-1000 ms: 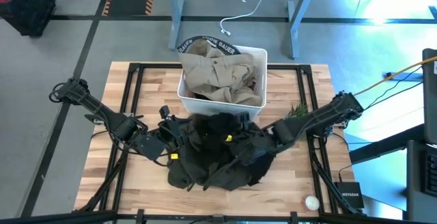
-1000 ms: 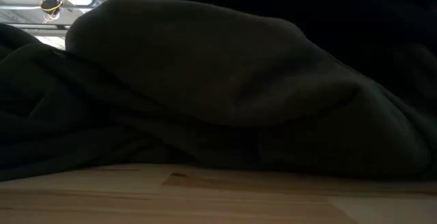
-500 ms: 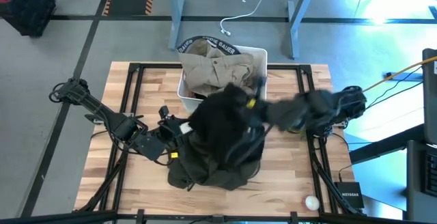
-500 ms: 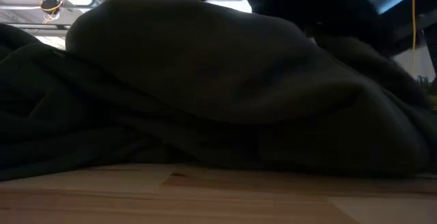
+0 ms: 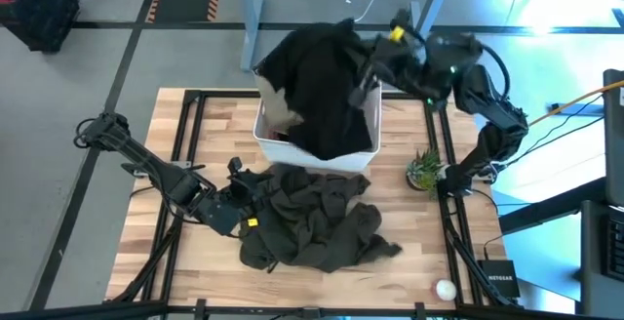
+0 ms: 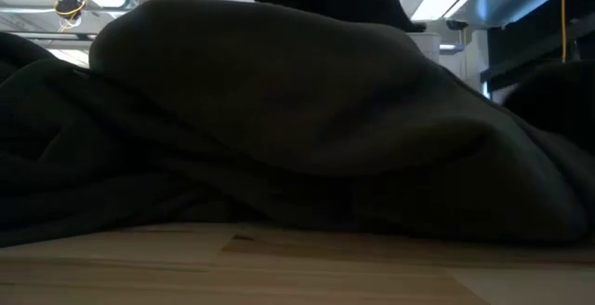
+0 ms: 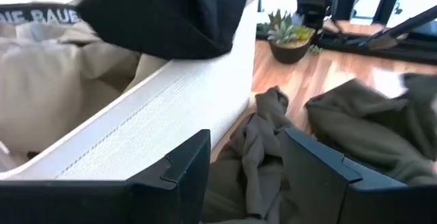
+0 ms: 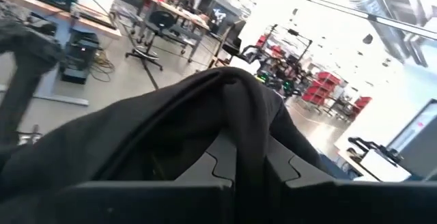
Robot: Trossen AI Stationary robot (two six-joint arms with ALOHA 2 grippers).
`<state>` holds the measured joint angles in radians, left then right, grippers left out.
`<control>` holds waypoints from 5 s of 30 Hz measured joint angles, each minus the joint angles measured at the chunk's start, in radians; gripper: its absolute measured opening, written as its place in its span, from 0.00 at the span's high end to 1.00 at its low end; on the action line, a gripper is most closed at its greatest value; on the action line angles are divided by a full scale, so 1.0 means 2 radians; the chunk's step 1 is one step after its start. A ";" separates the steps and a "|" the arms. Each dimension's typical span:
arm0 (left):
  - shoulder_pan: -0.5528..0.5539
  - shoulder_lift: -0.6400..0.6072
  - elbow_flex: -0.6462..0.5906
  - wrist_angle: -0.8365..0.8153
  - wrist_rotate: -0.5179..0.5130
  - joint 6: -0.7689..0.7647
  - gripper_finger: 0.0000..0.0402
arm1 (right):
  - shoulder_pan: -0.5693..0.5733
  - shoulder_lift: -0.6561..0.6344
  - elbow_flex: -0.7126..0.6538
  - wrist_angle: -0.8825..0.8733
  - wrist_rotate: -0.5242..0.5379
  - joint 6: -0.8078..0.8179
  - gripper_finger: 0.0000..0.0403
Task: Sort clothes
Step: Put the black shirt into the white laundry laundry bin, then put the black jacket into the white laundry bin
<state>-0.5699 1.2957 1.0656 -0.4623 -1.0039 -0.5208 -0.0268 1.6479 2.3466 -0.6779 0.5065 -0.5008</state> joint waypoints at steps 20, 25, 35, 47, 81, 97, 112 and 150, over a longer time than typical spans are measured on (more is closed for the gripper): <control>0.000 0.000 -0.012 0.001 -0.001 -0.015 0.57 | -0.168 0.085 -0.037 -0.189 -0.112 0.123 0.92; 0.000 0.000 -0.012 0.001 -0.001 -0.015 0.57 | -0.190 0.107 -0.136 -0.135 -0.165 0.143 0.92; 0.000 0.000 -0.012 0.000 -0.001 -0.015 0.57 | -0.207 0.143 -0.353 0.048 -0.210 0.183 0.92; 0.000 0.000 -0.012 0.000 -0.001 -0.015 0.57 | -0.207 0.165 -0.381 0.031 -0.219 0.233 0.81; 0.002 -0.011 -0.012 -0.015 0.076 -0.013 0.57 | 0.125 0.053 -0.219 -0.274 -0.288 0.209 0.38; 0.002 -0.015 -0.012 -0.012 0.061 -0.018 0.57 | 0.269 0.054 -0.584 0.195 -0.219 0.287 0.38; 0.007 -0.015 -0.012 -0.013 0.059 -0.014 0.57 | 0.137 0.075 -0.615 0.275 -0.121 0.192 0.38; 0.007 -0.015 -0.012 -0.015 0.059 -0.020 0.57 | 0.084 0.138 -0.620 0.262 -0.335 0.213 0.93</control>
<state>-0.5556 1.2659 1.0424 -0.4917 -0.8864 -0.5606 0.1416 1.9241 1.1070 -0.1538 -0.1638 -0.0757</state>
